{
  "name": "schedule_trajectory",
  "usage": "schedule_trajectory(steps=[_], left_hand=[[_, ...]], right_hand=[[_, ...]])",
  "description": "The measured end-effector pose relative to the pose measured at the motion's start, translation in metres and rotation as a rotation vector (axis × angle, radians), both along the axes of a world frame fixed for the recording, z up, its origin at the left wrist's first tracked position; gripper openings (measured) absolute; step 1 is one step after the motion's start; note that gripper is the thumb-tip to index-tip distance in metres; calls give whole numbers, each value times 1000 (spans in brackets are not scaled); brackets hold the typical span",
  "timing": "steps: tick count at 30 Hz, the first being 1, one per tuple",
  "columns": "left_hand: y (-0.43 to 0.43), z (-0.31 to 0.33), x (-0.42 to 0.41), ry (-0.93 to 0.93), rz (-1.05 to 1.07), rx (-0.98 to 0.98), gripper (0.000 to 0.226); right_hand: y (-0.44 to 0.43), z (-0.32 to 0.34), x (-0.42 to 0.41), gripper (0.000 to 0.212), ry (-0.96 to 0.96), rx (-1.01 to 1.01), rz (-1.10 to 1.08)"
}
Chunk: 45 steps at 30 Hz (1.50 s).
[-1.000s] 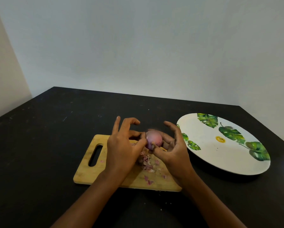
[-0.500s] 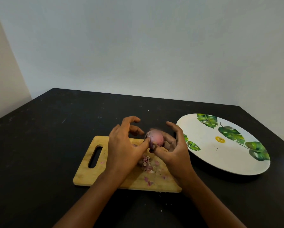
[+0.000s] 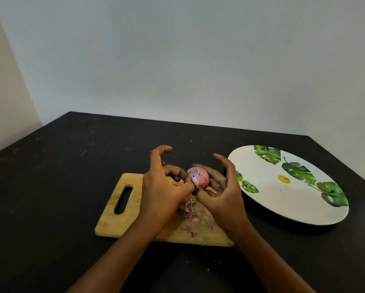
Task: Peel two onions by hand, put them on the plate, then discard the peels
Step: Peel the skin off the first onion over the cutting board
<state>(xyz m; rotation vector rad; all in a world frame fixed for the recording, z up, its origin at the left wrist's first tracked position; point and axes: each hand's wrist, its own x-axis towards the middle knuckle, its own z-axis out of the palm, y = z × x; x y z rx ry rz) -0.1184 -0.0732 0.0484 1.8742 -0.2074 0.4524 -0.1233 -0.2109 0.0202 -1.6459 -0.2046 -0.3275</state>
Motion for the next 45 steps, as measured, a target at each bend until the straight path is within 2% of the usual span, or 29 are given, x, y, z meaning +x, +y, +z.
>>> schedule_trajectory(steps=[7, 13, 16, 22, 24, 27, 29, 33, 37, 42, 45], left_hand=[[4, 4, 1, -42, 58, 8, 73], [18, 4, 10, -54, 165, 14, 66], [22, -1, 15, -44, 211, 76, 64], [19, -8, 17, -17, 175, 303, 59], [17, -10, 18, -55, 168, 334, 51], [15, -10, 15, -102, 161, 331, 25], [12, -9, 12, -109, 121, 257, 21], [6, -5, 6, -101, 45, 118, 34], [4, -7, 3, -119, 42, 135, 44], [5, -8, 3, -110, 84, 146, 48], [5, -10, 2, -93, 75, 135, 45]], right_hand=[[-1, 0, 0, 79, 58, 83, 52], [-1, 5, 0, 81, 135, 247, 126], [-2, 7, 2, 82, 180, 377, 174], [-7, 6, 7, 68, 235, 554, 225], [-8, 5, 8, 66, 245, 577, 203], [-10, 5, 9, 63, 253, 605, 175], [-10, 4, 10, 63, 253, 609, 164], [-9, 3, 8, 65, 242, 571, 148], [-8, 2, 7, 69, 223, 456, 115], [-6, -1, 6, 77, 159, 273, 52], [-8, -1, 5, 74, 110, 191, 26]])
